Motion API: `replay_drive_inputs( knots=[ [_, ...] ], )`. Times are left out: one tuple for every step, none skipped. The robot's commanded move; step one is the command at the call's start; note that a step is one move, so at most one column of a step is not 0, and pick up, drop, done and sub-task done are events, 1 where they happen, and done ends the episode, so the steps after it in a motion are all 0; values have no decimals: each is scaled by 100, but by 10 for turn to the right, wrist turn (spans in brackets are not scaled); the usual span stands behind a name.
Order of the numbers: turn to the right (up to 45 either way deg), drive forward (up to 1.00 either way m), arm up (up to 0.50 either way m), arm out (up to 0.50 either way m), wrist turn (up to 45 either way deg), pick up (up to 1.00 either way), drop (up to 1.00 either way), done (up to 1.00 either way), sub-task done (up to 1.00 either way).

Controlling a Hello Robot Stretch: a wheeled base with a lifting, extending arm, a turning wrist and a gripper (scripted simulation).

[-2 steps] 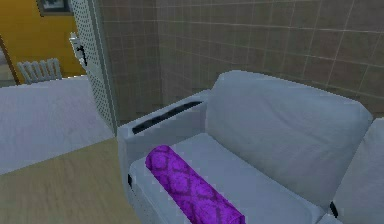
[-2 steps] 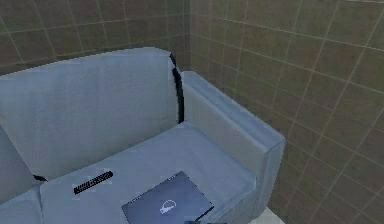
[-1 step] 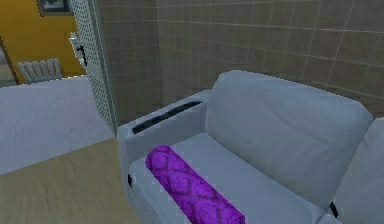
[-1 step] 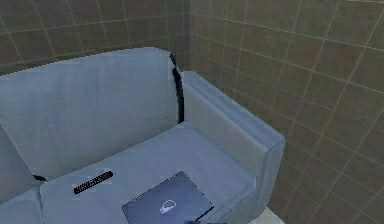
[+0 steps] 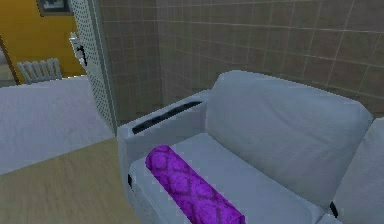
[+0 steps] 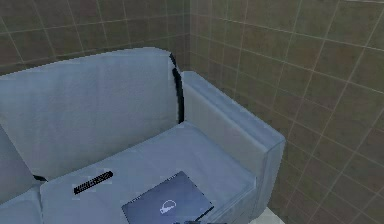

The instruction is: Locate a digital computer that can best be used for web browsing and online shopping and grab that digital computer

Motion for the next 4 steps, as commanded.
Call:
replay_drive_inputs(
  knots=[
    [0,0,0,0,420,0,0,0,0],
    [0,0,-30,0,0,0,0,0,0],
    [0,0,0,0,0,100,0,0,0],
    [0,0,10,0,0,0,0,0,0]
  ],
)
